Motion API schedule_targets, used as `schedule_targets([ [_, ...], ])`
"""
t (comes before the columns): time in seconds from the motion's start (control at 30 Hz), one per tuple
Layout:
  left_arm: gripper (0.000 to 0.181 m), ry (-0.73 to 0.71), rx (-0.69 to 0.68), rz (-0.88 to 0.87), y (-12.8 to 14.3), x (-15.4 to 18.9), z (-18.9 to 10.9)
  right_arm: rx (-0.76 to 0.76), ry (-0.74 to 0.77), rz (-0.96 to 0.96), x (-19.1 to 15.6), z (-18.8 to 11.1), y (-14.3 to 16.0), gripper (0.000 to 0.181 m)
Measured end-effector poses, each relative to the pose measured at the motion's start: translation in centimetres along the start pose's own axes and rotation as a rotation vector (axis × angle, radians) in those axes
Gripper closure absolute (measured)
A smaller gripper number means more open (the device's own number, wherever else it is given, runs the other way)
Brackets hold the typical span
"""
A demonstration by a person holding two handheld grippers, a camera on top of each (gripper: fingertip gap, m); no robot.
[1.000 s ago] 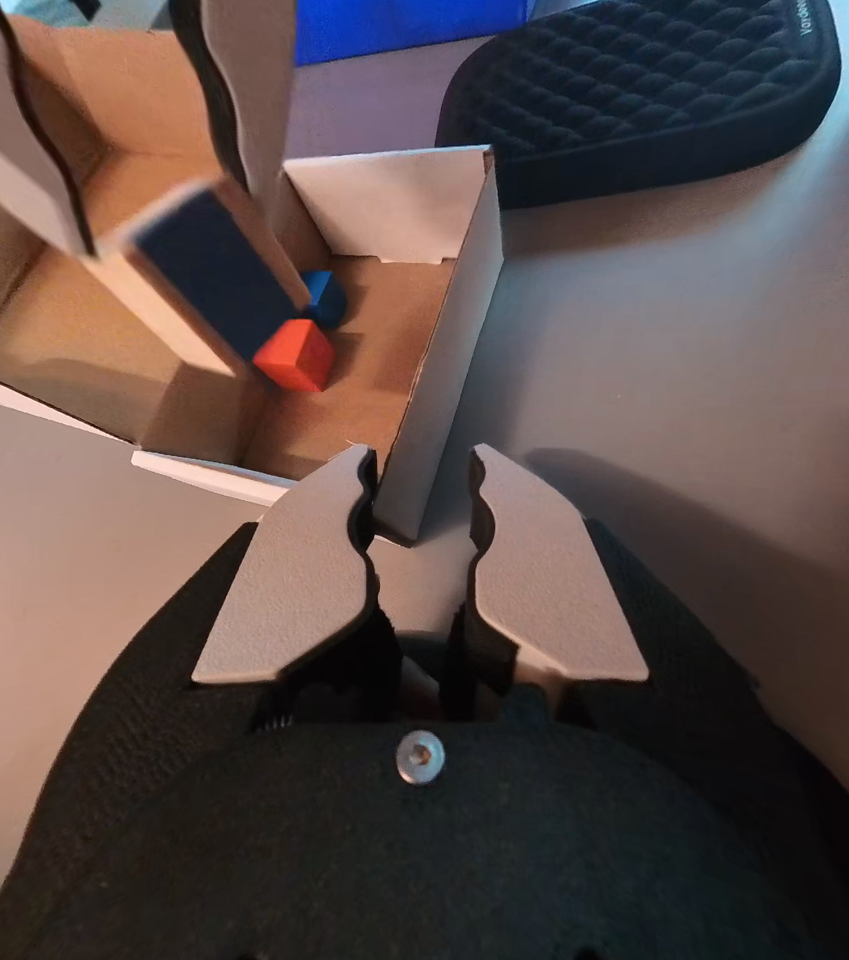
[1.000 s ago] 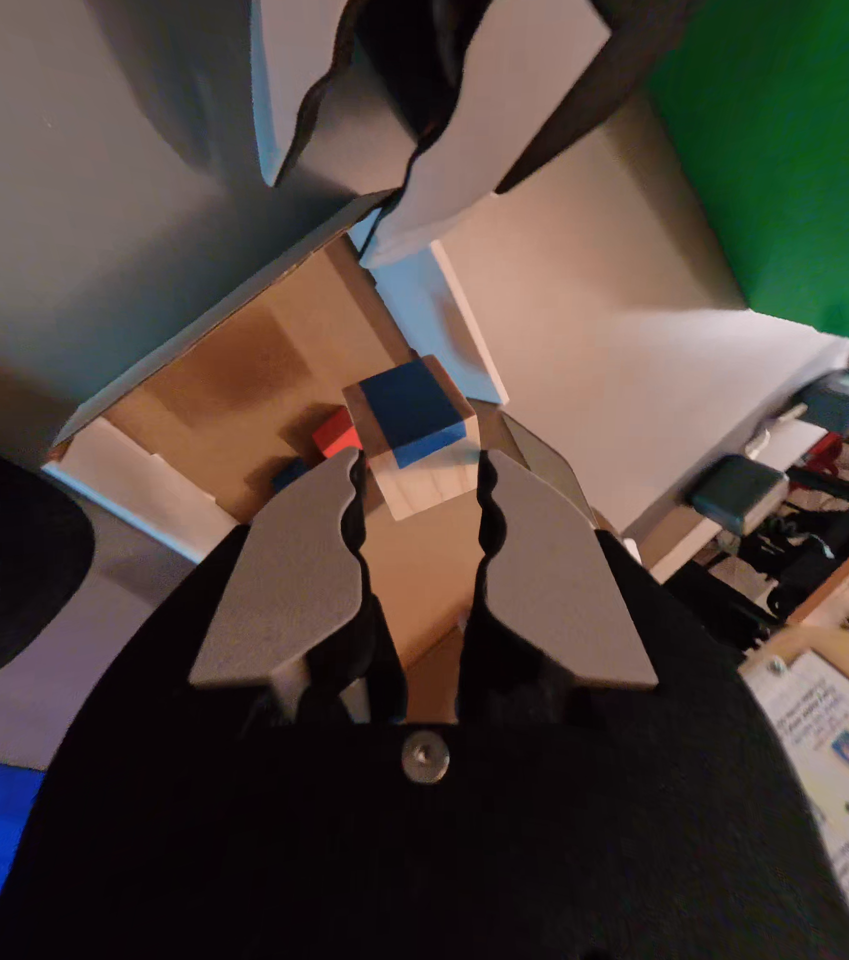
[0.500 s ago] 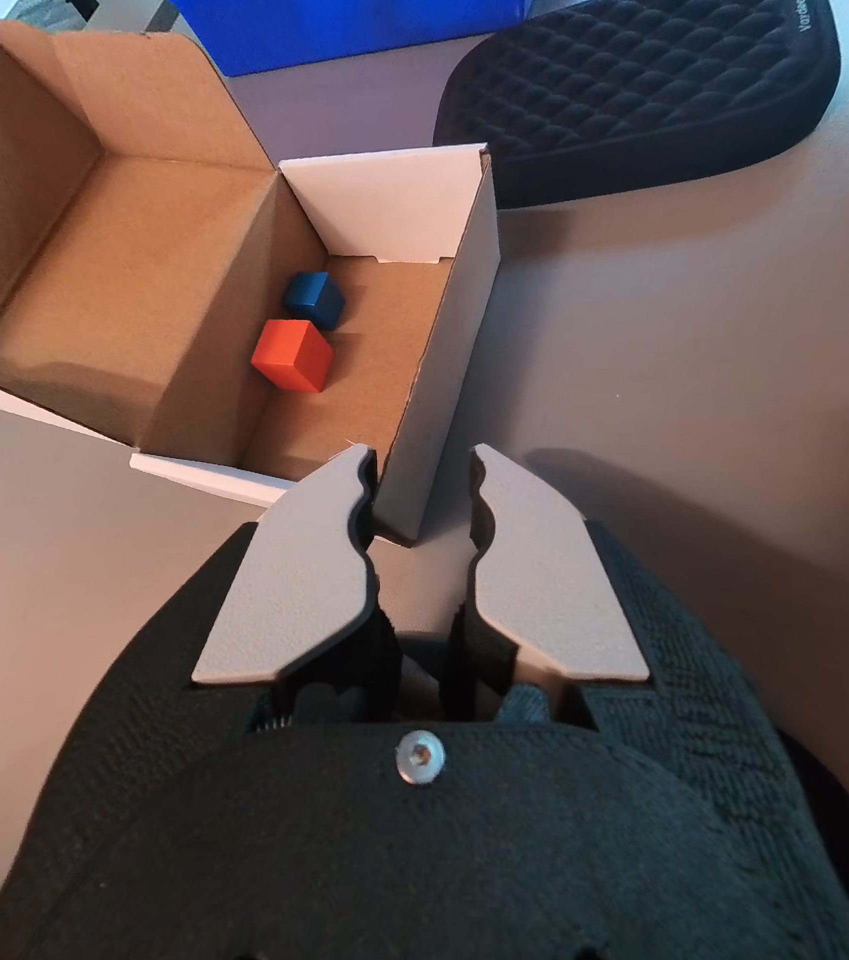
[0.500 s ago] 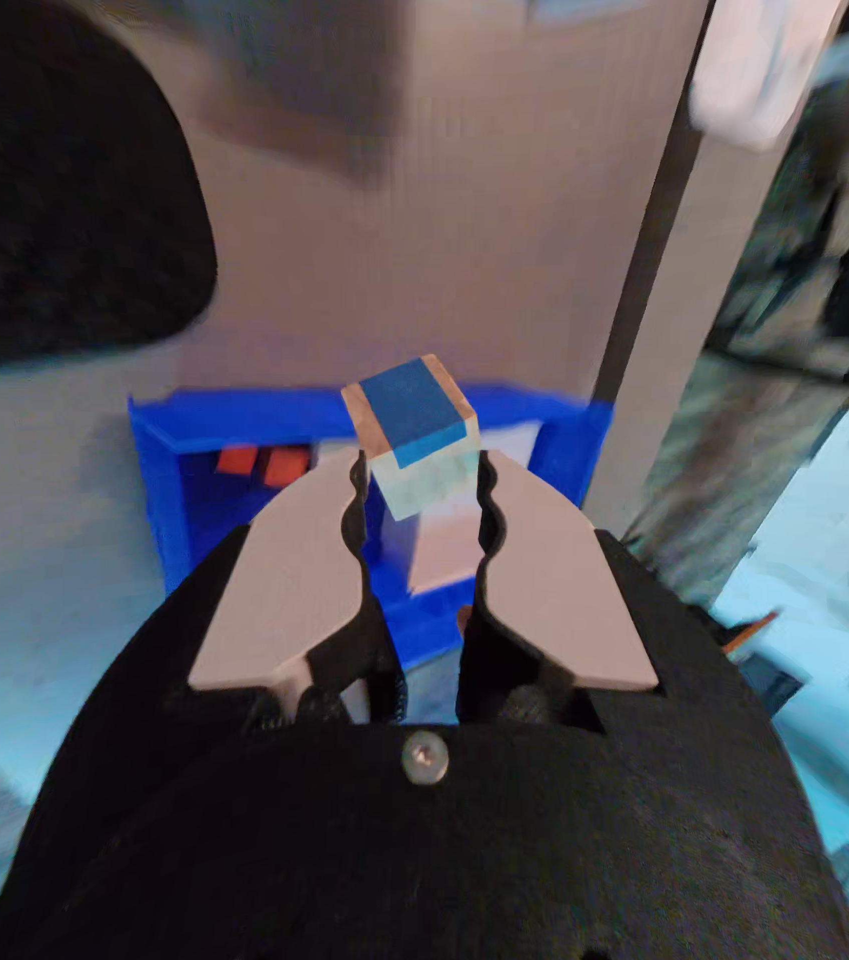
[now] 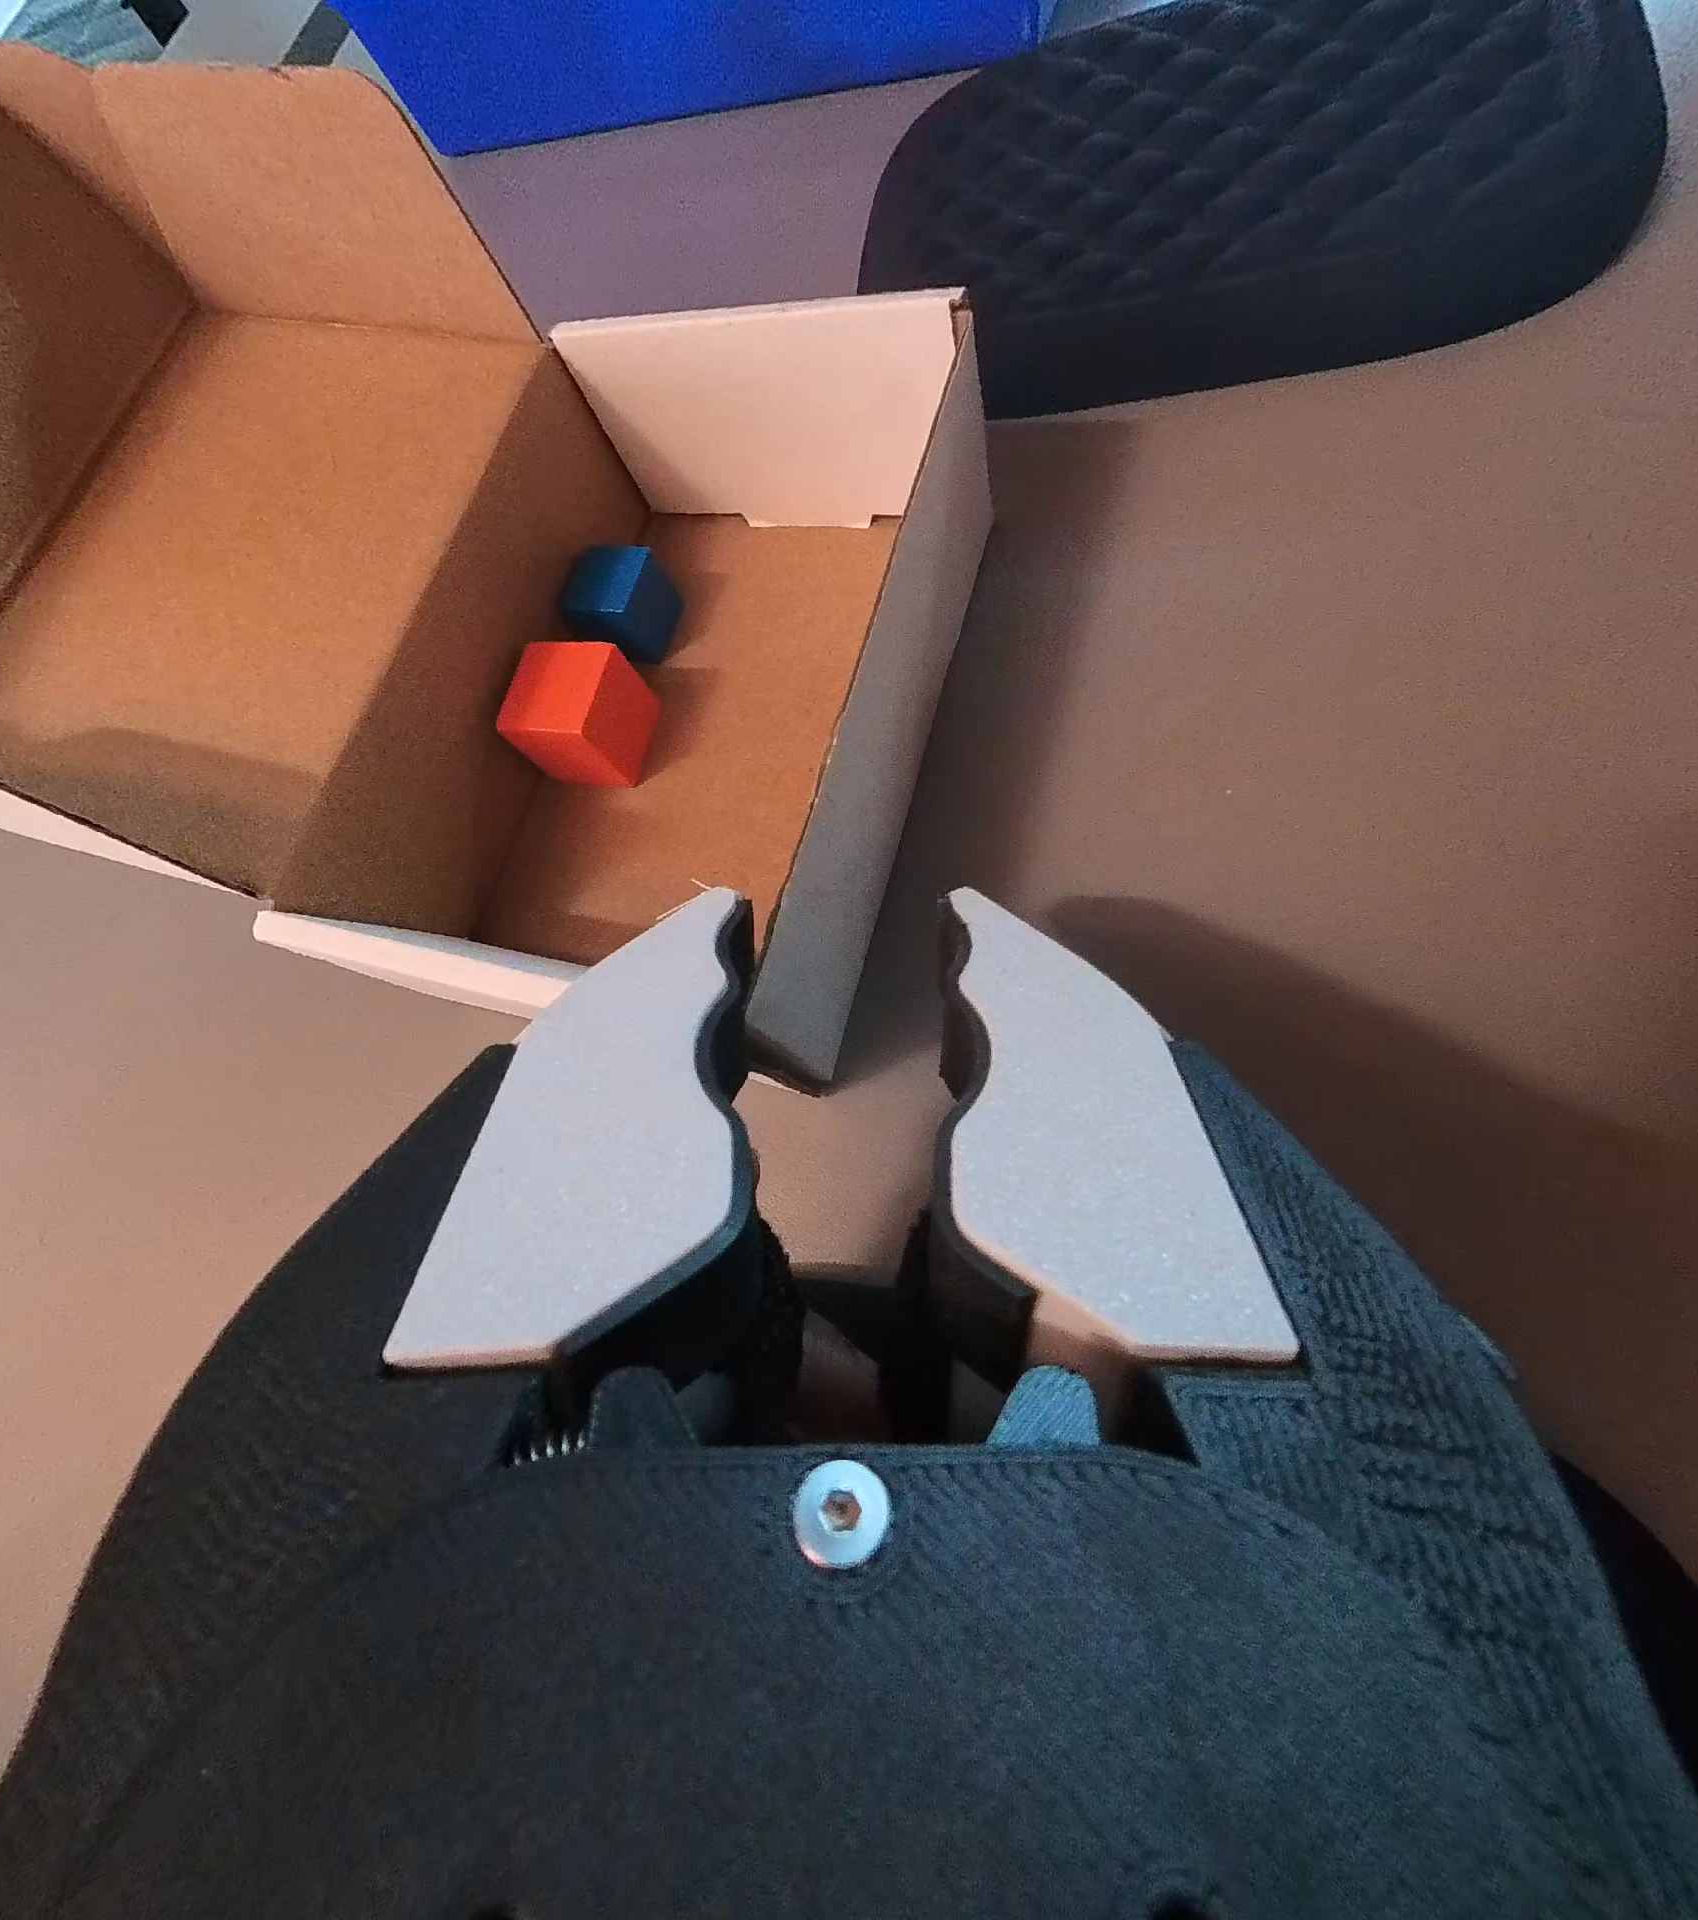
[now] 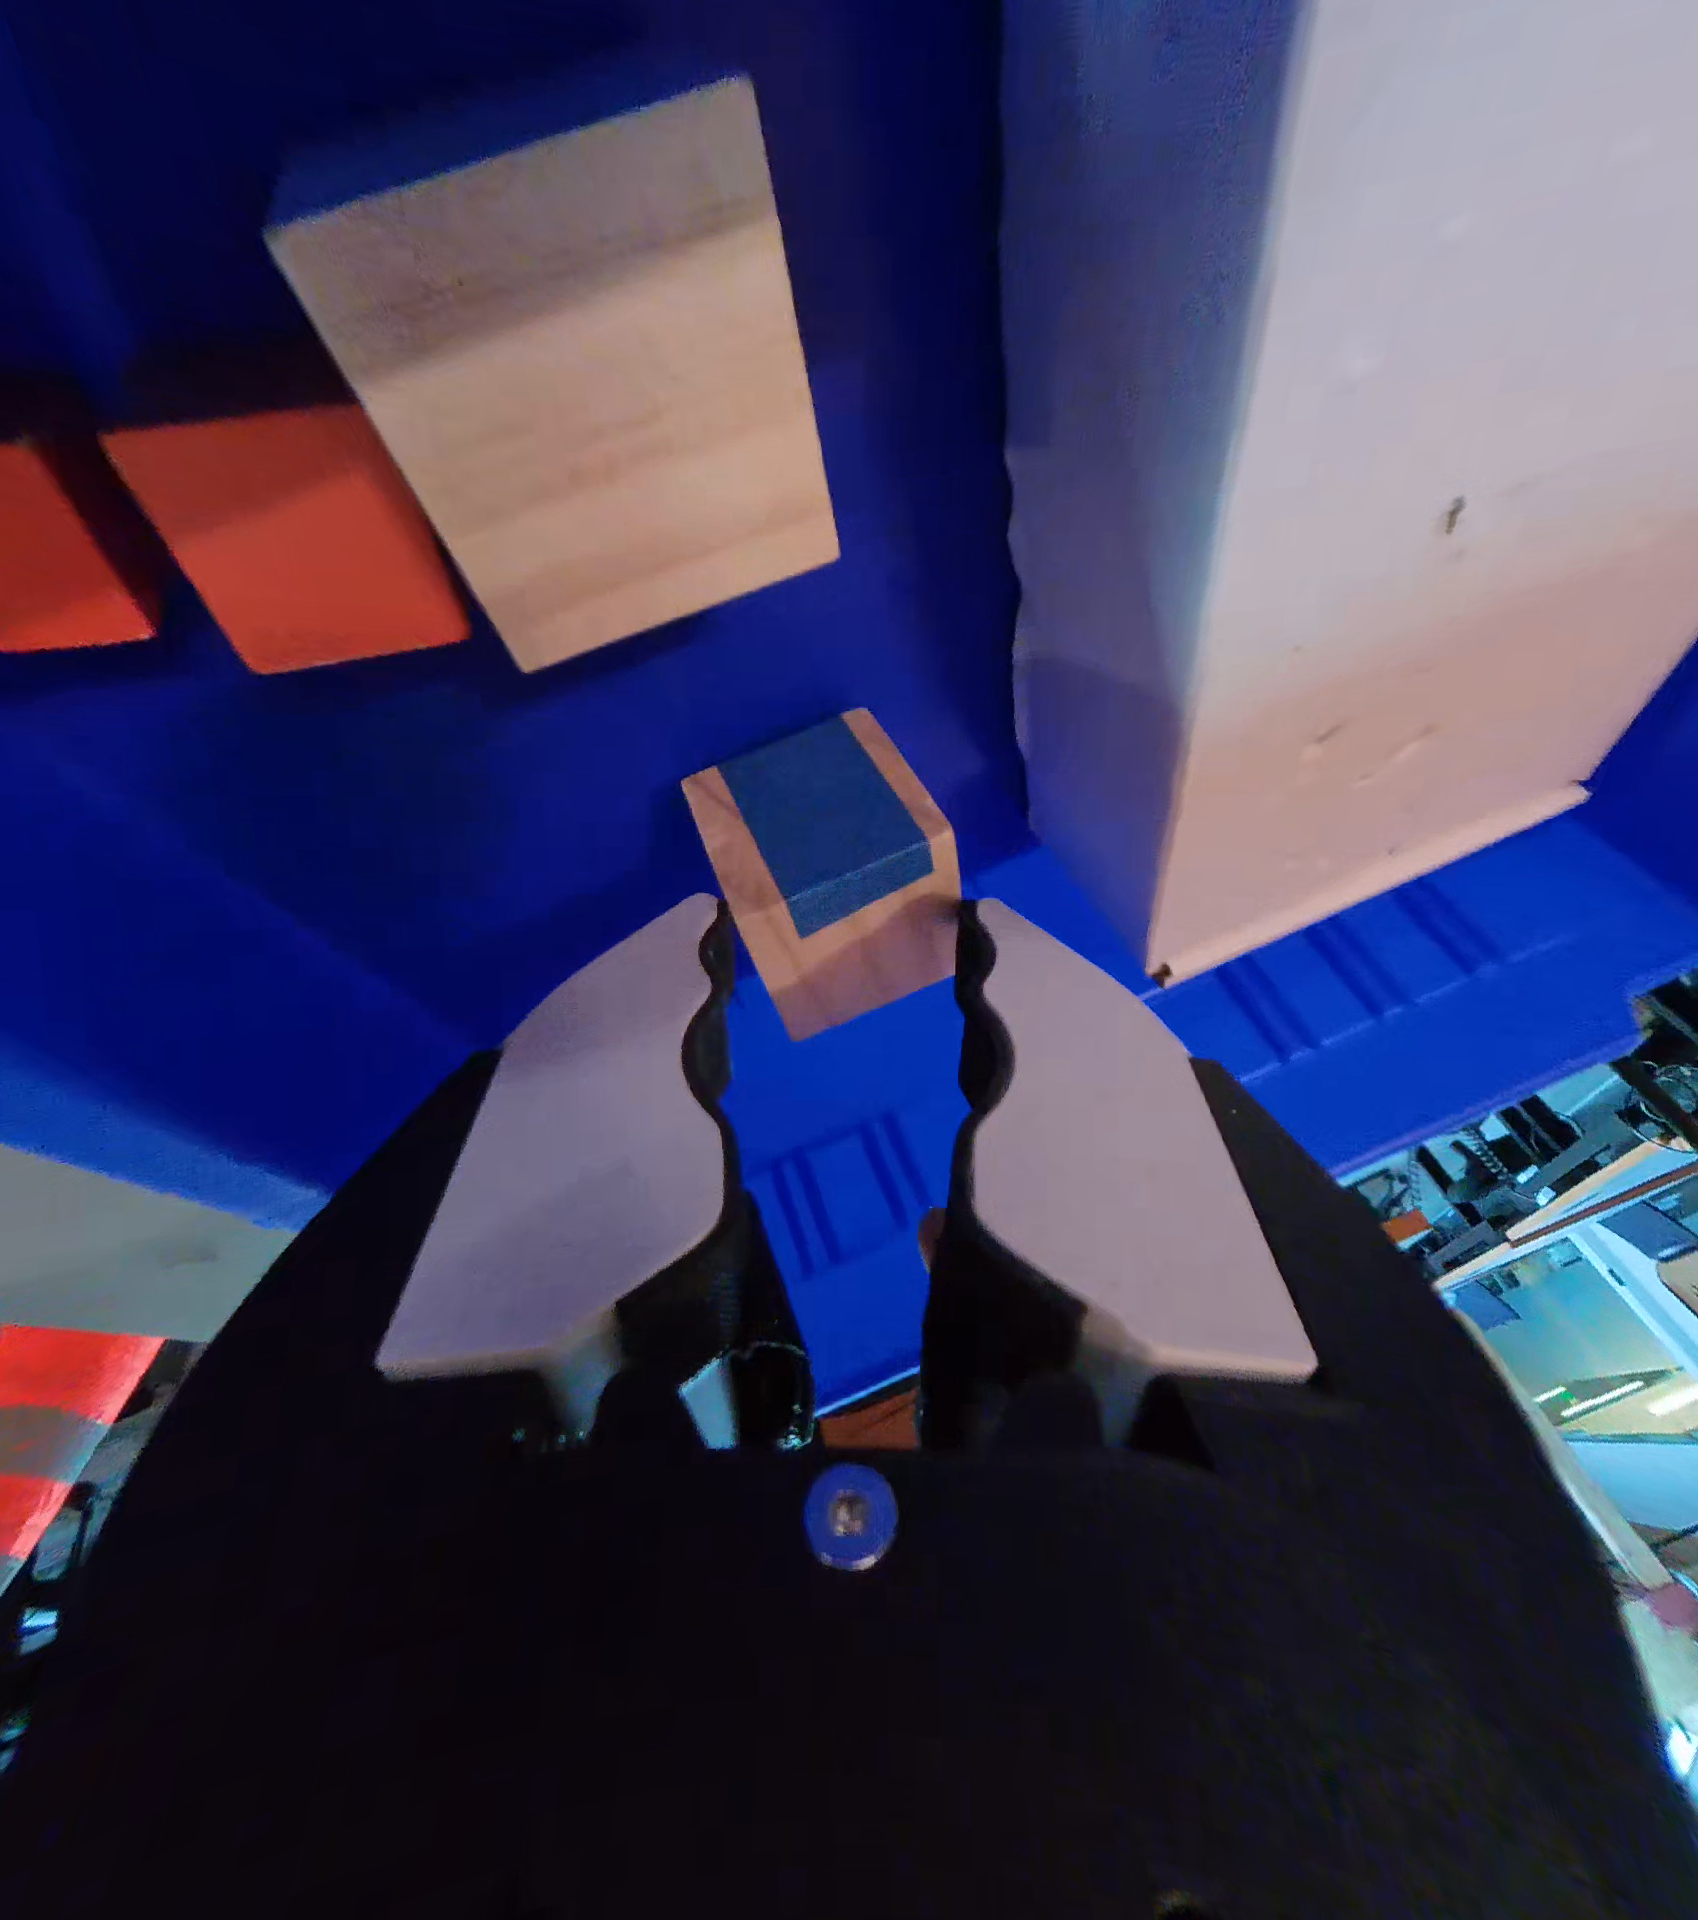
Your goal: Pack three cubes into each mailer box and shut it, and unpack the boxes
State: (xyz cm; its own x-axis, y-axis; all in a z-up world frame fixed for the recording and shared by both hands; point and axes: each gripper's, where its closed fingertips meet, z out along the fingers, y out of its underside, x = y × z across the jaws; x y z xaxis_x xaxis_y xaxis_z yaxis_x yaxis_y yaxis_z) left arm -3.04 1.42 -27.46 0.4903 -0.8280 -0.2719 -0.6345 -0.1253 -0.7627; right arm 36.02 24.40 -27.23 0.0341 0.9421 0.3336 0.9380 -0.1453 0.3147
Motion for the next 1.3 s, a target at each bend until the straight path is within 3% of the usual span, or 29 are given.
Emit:
schedule_targets([
  [0.07,0.148,0.000,0.000,0.003,0.0,0.0,0.0,0.004,-0.005,0.003,-0.1,0.2,-0.1,0.141],
  [0.13,0.148,0.001,0.000,0.003,0.0,0.0,0.0,0.012,-0.021,0.015,-0.3,0.0,-0.1,0.131],
  [0.23,0.148,0.001,-0.001,0.003,0.0,0.0,0.0,0.135,-0.007,0.079,0.2,-2.6,-1.3,0.122],
  [0.3,0.148,0.001,-0.001,0.003,0.0,0.0,0.0,0.346,0.015,0.113,0.4,-6.5,-3.9,0.119],
  [0.43,0.148,0.000,-0.003,0.005,0.0,0.0,0.0,0.850,0.040,0.075,-1.3,-17.3,-11.2,0.124],
  [0.5,0.148,0.000,-0.004,0.006,0.0,0.0,0.0,1.037,-0.003,-0.016,-4.4,-22.0,-15.1,0.128],
  [0.57,0.148,-0.001,-0.004,0.007,0.0,0.1,0.0,1.148,-0.074,-0.107,-8.1,-24.9,-19.0,0.132],
  [0.63,0.148,0.000,-0.004,0.008,0.0,0.1,0.0,1.134,-0.114,-0.179,-11.2,-25.1,-22.9,0.134],
  [0.7,0.148,0.001,-0.004,0.006,0.0,0.1,0.0,1.052,-0.129,-0.252,-13.8,-23.4,-26.4,0.133],
  [0.87,0.148,0.006,-0.002,0.004,0.0,0.1,0.0,0.852,-0.037,-0.279,-15.0,-18.6,-32.0,0.135],
  [1.2,0.148,0.008,-0.001,0.007,0.0,0.1,0.0,0.718,0.121,-0.304,-14.8,-15.7,-33.9,0.143],
  [1.3,0.148,0.008,-0.003,0.009,0.1,0.2,0.0,0.742,0.031,-0.323,-16.0,-16.3,-33.4,0.148],
])
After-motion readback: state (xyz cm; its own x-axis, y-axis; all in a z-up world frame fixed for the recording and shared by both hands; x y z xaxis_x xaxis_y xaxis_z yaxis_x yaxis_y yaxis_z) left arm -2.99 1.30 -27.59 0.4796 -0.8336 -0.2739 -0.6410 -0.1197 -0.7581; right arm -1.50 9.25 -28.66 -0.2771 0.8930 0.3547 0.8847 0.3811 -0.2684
